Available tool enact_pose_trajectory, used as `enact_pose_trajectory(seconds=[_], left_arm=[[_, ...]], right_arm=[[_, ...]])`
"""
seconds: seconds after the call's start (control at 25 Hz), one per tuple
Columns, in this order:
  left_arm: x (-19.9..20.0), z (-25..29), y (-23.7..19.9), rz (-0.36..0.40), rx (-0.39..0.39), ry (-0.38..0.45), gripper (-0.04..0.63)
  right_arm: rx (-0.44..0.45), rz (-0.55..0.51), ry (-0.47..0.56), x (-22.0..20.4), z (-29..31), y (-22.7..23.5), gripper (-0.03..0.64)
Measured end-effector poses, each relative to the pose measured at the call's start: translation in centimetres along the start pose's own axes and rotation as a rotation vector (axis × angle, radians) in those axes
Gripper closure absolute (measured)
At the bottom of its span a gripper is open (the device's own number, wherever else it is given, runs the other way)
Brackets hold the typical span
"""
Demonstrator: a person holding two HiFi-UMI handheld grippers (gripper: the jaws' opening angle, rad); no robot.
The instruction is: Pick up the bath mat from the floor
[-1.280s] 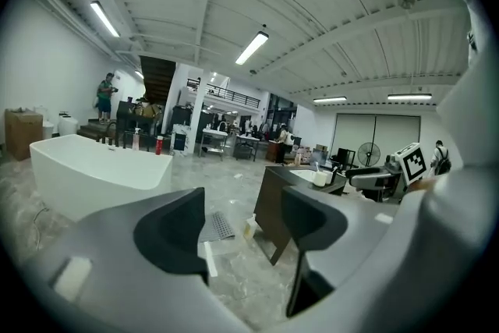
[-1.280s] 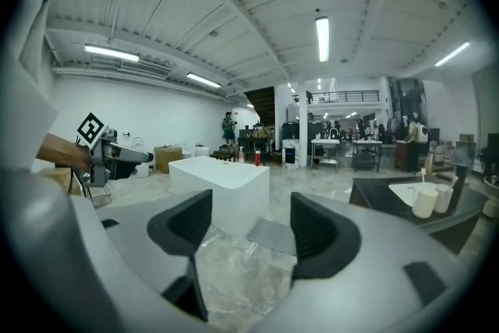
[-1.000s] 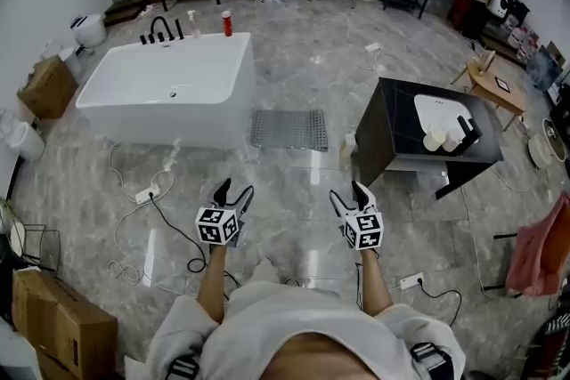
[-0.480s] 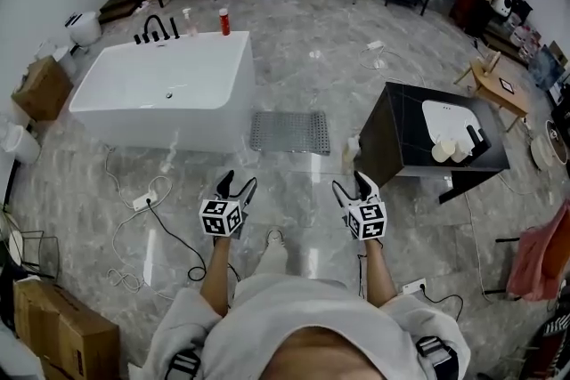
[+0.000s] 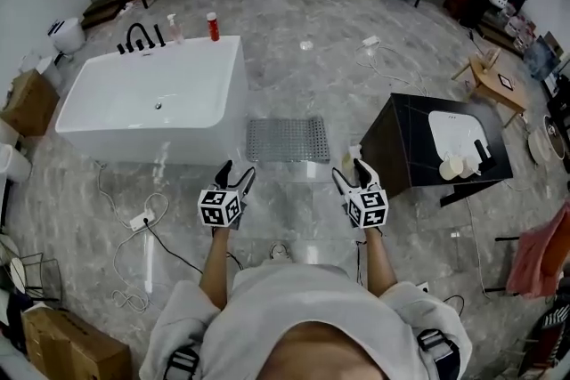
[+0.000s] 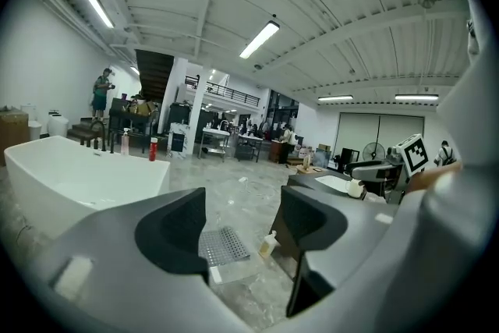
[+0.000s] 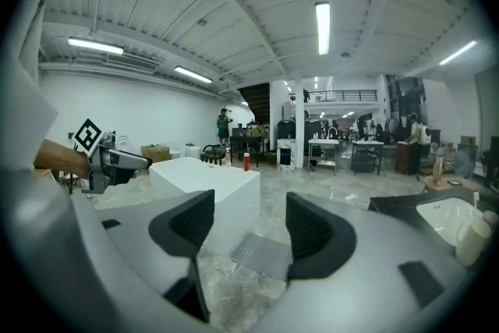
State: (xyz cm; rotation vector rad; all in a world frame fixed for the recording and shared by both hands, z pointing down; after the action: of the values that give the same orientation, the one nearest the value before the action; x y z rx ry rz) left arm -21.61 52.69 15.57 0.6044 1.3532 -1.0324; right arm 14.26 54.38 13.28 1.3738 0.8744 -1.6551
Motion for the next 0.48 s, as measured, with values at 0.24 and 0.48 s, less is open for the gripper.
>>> enact_pose_trajectory(seconds=[0.24, 0.48], left_arm=[[1.6, 6.2, -4.3, 0.003, -0.034, -0.009, 0.298], [1.9, 10.4, -7.4, 0.010, -0.063, -0.037, 0.298]], right_arm=[[-0.043, -0.005, -0.009, 1.1, 5.8, 2.2, 0.322], [-0.083, 0.016, -0.054, 0.0, 9.0, 3.3, 0.324]])
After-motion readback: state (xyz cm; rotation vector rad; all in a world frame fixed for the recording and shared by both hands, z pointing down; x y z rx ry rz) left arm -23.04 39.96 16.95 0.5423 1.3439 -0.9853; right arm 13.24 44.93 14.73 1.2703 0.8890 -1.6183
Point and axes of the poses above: the fingertips, and each gripper's own axes: z forward along the fingers, y to its right, x out of its top, the point moved 8 cm from there along -z, backward along the fingers, and after that the axes turned 7 degrees about y, right-handed, at the moved point
